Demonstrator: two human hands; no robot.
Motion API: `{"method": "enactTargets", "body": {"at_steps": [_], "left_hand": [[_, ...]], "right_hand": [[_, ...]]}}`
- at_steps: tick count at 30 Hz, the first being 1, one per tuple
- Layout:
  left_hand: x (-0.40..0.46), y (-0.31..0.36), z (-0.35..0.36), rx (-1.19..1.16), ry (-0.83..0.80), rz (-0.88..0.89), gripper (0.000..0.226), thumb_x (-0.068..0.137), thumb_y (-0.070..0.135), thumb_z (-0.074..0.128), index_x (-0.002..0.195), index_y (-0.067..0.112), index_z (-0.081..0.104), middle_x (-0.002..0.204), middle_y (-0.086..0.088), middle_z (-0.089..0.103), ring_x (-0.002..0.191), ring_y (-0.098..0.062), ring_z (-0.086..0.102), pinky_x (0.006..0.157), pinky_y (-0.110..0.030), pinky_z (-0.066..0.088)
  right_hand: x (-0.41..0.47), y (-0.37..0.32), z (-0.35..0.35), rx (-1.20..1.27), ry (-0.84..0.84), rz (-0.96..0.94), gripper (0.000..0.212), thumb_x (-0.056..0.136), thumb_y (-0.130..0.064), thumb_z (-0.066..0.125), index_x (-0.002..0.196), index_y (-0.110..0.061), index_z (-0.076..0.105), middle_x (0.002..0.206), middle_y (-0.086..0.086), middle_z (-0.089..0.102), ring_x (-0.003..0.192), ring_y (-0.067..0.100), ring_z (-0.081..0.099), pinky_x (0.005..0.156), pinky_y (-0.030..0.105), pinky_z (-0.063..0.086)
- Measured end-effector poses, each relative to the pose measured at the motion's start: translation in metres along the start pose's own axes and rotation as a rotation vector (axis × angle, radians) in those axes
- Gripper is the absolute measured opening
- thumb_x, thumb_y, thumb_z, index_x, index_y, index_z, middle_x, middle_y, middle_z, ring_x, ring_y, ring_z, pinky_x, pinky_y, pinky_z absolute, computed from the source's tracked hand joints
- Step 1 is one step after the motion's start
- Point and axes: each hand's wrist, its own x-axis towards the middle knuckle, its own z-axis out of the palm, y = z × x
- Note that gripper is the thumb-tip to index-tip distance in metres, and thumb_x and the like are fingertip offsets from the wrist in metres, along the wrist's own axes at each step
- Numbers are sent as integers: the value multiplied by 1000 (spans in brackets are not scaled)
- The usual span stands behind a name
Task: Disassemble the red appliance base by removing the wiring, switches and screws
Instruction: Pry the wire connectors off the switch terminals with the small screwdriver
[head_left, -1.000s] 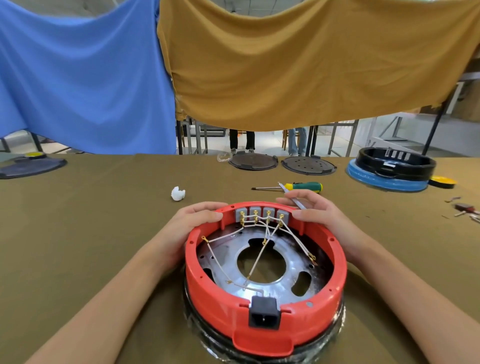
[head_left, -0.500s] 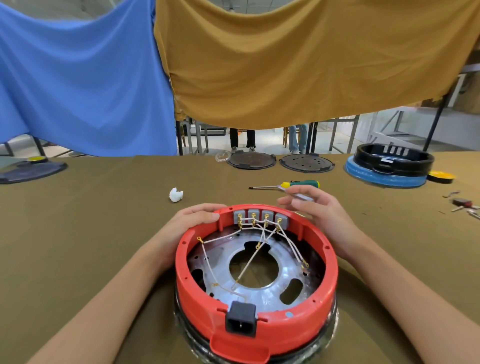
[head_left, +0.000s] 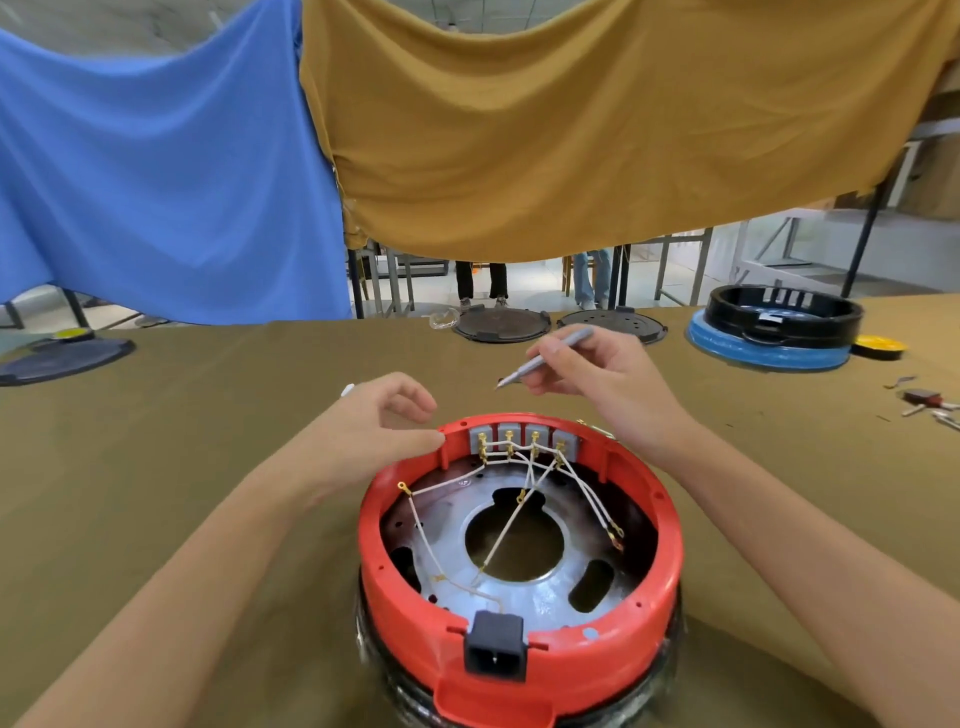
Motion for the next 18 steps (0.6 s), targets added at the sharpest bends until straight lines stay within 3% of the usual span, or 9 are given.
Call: {"method": "enactTargets", "body": {"at_steps": [2, 4, 10, 18], "left_hand": [[7, 14, 10, 167, -19, 74, 23, 79, 29, 78, 92, 34, 60, 108, 8, 63, 95, -8, 66, 84, -31, 53], [11, 20, 24, 226, -31, 120, 24, 76, 25, 77, 88, 31, 57, 103, 3, 62, 91, -11, 65, 85, -33, 53], [11, 7, 35, 183, -9, 131, 25, 76, 21, 71, 86, 26, 49, 69, 4, 64, 55, -4, 51, 58, -23, 45], [11, 13, 37, 303, 2, 160, 25, 80, 29, 72, 85, 28, 47, 73, 7, 62, 61, -4, 52, 65, -28, 47]], "right_hand": [[15, -6, 9, -50, -63, 5, 26, 101, -16, 56, 99, 8, 66, 86, 17, 73, 78, 24, 71, 80, 37, 61], [25, -5, 19, -72, -100, 22, 29, 101, -17, 55, 97, 10, 63, 78, 13, 71, 72, 22, 70, 77, 37, 62], [24, 14, 22, -133, -222, 59, 26, 102, -22, 54, 88, -3, 63, 72, 4, 70, 66, 16, 68, 65, 25, 57], [22, 17, 18, -112, -227, 48, 22, 102, -20, 54, 88, -4, 61, 69, 0, 67, 63, 11, 64, 62, 21, 52]]}}
